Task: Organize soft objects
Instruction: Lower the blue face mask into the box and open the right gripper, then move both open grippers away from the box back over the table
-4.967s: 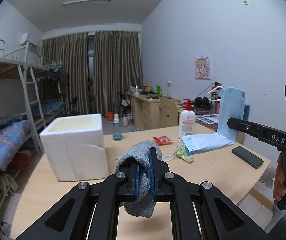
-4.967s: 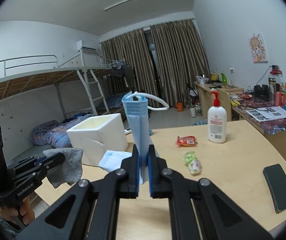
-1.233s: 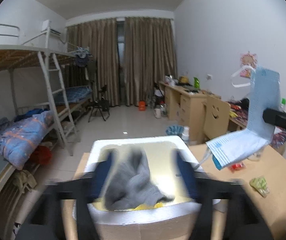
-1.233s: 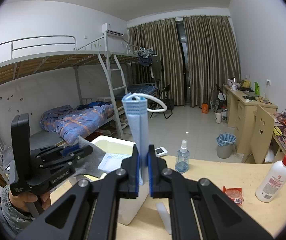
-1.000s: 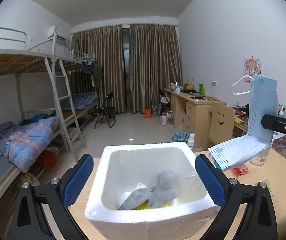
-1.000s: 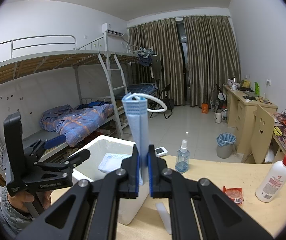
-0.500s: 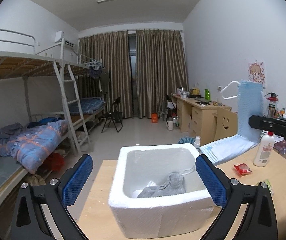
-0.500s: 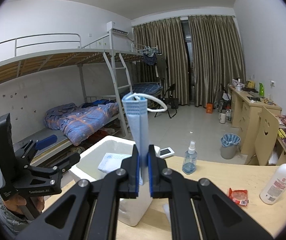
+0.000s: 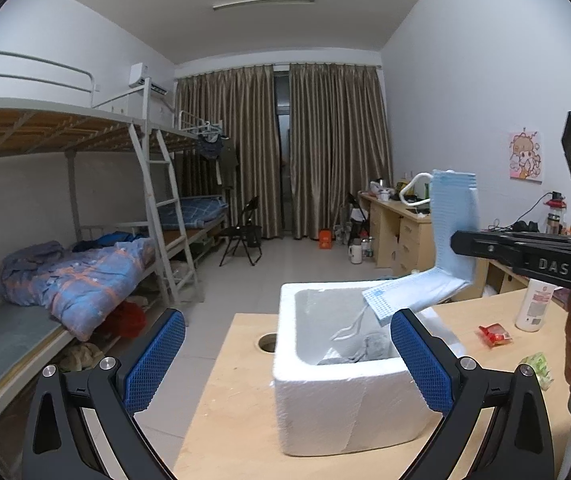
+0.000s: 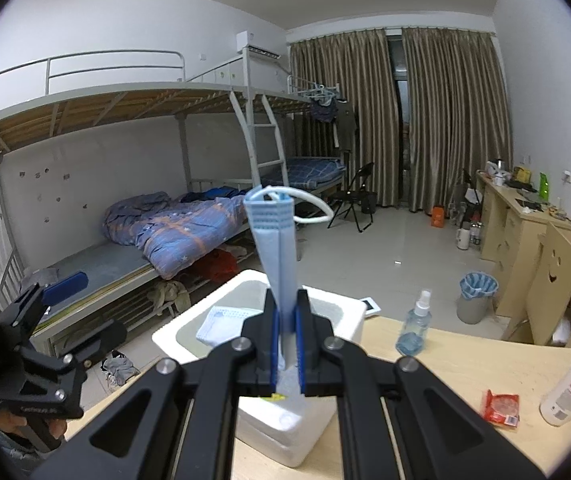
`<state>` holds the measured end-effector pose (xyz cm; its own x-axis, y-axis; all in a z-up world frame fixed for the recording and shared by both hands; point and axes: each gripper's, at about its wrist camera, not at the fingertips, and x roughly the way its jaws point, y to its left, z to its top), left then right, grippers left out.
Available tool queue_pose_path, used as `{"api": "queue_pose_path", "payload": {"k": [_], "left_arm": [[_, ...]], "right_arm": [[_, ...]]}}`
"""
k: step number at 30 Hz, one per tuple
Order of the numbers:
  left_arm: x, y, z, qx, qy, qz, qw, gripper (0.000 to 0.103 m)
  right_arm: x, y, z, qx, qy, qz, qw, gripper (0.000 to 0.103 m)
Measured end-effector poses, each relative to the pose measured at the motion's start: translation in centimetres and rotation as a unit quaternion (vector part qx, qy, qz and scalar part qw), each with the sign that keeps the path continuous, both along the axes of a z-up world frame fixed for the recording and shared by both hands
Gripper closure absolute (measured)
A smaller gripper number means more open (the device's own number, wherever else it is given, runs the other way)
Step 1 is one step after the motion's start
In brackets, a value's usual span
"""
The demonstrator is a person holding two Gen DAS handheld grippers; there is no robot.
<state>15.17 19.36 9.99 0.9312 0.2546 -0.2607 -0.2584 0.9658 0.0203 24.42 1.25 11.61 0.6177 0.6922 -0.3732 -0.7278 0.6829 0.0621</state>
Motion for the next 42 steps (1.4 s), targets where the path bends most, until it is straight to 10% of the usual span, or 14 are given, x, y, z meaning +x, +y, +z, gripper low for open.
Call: {"api": "queue_pose_path", "payload": {"k": [16,18,21,28,42], "left_arm": [[-1.2,1.8,-0.7,-0.018,-0.002,0.017,0.9997,0.0],[-1.2,1.7,-0.6,-0.017,-0.002,0.018,0.9997,0.0],[-1.4,1.8,-0.6,-0.017,-0.003,0.019,0.9997,0.0],[-1.8,1.9,-0.3,-0.019,-0.009,0.023,0.9995,0.0],[-2.6,-0.9,0.2,-0.01,-0.01,0.0,0.9999,0.0]], "right_arm": [[1.1,3.4,-1.8,-0.025,0.025,0.017,0.999,0.093],[1.1,3.9,-1.9,-0.032,0.028,0.015,0.999,0.084],[1.2,4.1,-2.1,-0.036,0.031,0.013,0.999,0.038],[0.7,3.8,-1.7,-0.036,0.024,0.007,0.999,0.005],[-1.0,2.1,-0.2,-0.035,-0.005,-0.013,0.999,0.0]]}}
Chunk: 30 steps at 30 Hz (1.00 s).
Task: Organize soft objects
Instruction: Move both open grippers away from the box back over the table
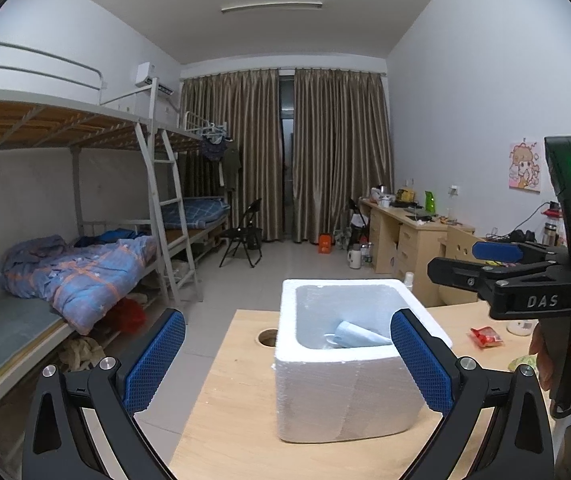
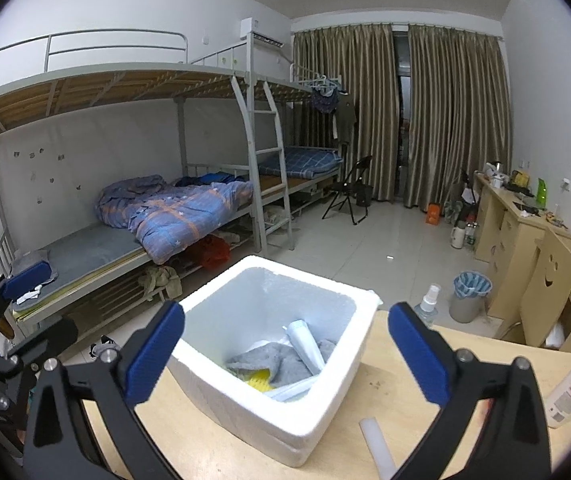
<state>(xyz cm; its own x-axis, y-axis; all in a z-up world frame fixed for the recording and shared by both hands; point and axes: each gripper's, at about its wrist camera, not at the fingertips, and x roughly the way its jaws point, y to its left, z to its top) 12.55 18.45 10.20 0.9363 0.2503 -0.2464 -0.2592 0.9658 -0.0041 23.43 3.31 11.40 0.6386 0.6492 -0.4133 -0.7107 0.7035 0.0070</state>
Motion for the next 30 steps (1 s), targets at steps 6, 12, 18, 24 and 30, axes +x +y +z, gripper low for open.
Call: {"api": "queue_pose_path", "payload": {"k": [6,12,18,24,30], "left_arm": [[-0.8,-1.7,0.8,-0.004,-0.008,-0.019,0.9998,0.0],[-2.5,-3.9,1.4,-0.001,-0.024,-0.027,0.9993,0.0],[-4.1,-6.2,1.9,0.01,-0.032,-0.036,0.9988,0.0],[-5.9,-7.6,1.9,0.005,-0.036,-0.046,0.9983,0.0],[-7.7,-8.9,1.4,-0.007,-0.05,-0.063,0.9967,0.0]], "right_arm": [[-1.6,-1.8,0.6,0.013,-0.005,-0.006,1.0,0.0],[-4.3,-4.7,1.0,0.036,-0.014,-0.012,0.999,0.0],[-6.9,-7.2,1.6,0.055,-0.032,-0.026,0.998,0.0],[-8.7,-9.2,1.5,0.063,-0.04,-0.04,0.996,0.0],[-10.8,-11.0,0.9,0.072,-0.052,-0.061,0.994,0.0]]}}
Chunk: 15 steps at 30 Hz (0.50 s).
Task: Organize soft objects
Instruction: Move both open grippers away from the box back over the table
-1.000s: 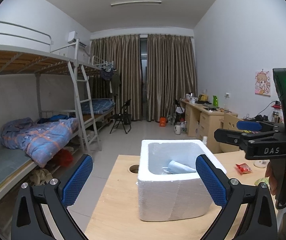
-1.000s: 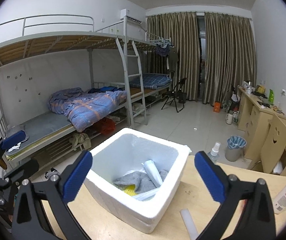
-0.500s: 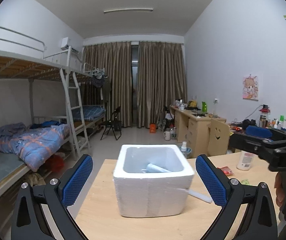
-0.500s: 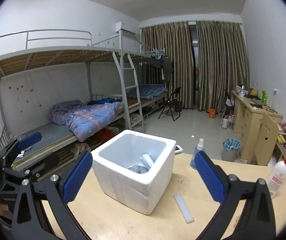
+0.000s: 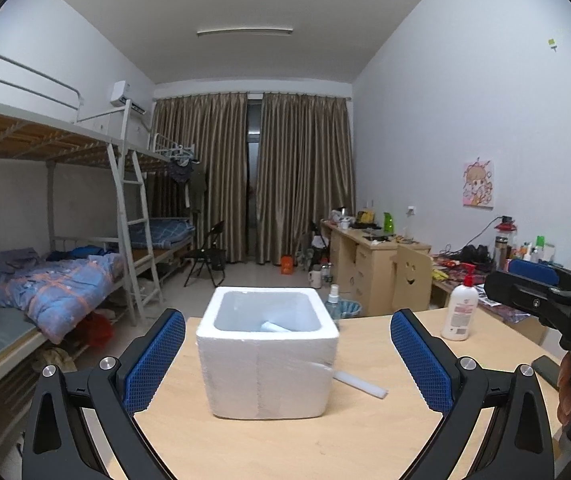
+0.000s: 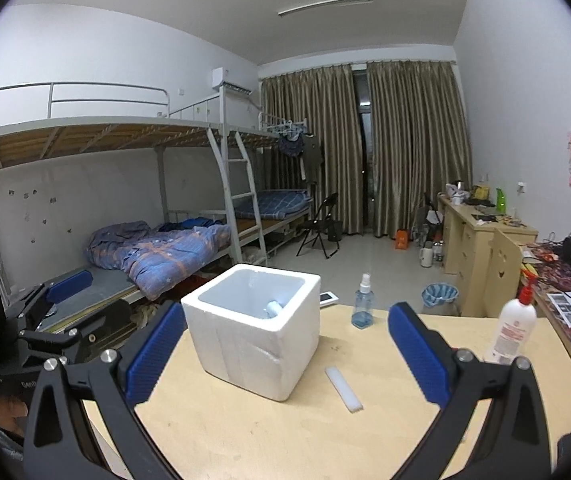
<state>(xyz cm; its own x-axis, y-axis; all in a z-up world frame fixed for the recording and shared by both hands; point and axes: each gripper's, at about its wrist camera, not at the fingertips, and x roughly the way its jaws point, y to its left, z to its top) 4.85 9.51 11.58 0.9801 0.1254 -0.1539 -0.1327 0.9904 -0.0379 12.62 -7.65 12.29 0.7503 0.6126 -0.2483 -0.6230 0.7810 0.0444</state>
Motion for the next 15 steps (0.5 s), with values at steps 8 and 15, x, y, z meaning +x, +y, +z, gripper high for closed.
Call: {"api": "queue_pose_path", "payload": {"k": [8,15], "left_arm": [[-1.6,-1.7,-2.6,-0.028,-0.01,-0.015,0.9995,0.0],[-1.4,-3.2,-5.9,-0.038,-0.014,-0.028,0.9988,0.0]], "right_arm": [[-2.6,-2.9,-2.5,0.024,-0.018,-0.046,0.998,0.0],[-2.8,-5.0,-5.8,0.026,0.002,-0.07,0.997,0.0]]}}
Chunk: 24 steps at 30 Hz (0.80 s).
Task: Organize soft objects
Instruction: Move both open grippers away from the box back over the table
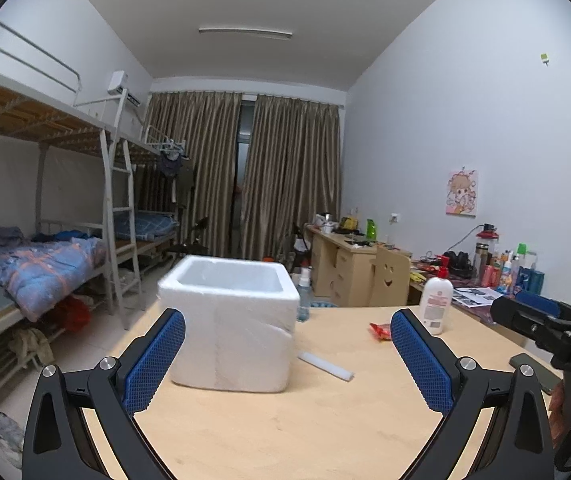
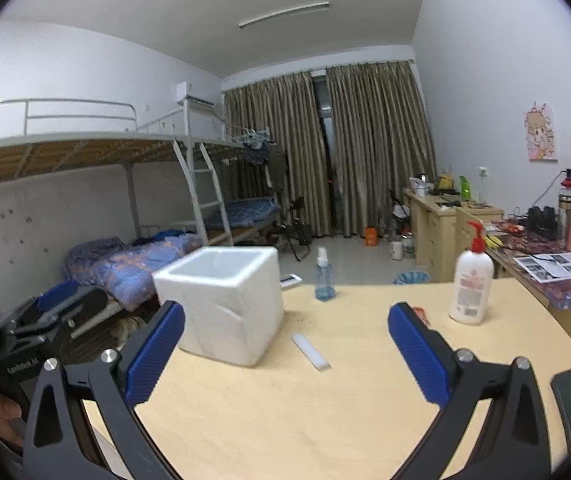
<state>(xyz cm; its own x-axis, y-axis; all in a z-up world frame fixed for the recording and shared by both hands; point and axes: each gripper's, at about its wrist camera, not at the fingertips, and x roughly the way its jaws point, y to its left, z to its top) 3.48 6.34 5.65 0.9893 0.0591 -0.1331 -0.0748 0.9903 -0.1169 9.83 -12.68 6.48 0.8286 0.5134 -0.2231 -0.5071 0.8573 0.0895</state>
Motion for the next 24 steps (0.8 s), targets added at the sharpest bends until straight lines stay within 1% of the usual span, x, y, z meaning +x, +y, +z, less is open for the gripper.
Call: {"api": "queue_pose_path", "payload": {"k": [2,5,7,11,14,19,24], "left_arm": [[0.5,-0.4,-0.9,-0.003,0.01,-0.007,0.9999,0.0],[1.0,-1.2,-2.3,0.006,0.022,-0.013,0.9997,0.0],[1.4,-1.8,-3.0,0.009,0.03,-0.021,0.9993,0.0],[2.1,-2.7,-3.6,0.014,0.038,-0.032,0.9986,0.0],[2.4,-3.3,-3.8,0.016,0.036,-0.035,0.9986,0.0],[3.4,-4.2,-4.1,0.019,0.044,-0.044,0.9979,0.0],[4.3,-5.2,-4.5,0.022,0.052,-0.055,0.9969,0.0]], "right_arm": [[-0.1,-0.2,-0.8,-0.006,-0.003,-0.01,1.0,0.0],[-0.4,-1.1,-2.1,-0.005,-0.004,-0.025,1.0,0.0],[-0.3,-1.5,-3.1,-0.008,0.005,-0.036,0.999,0.0],[0.1,-2.1,-4.3,-0.026,0.021,-0.05,0.998,0.0],[-0.2,-2.6,-4.5,-0.029,0.023,-0.051,0.998,0.0],[0.1,-3.5,-4.5,-0.029,0.025,-0.054,0.998,0.0],[1.3,-4.6,-5.2,-0.03,0.048,-0.07,0.996,0.0]]}}
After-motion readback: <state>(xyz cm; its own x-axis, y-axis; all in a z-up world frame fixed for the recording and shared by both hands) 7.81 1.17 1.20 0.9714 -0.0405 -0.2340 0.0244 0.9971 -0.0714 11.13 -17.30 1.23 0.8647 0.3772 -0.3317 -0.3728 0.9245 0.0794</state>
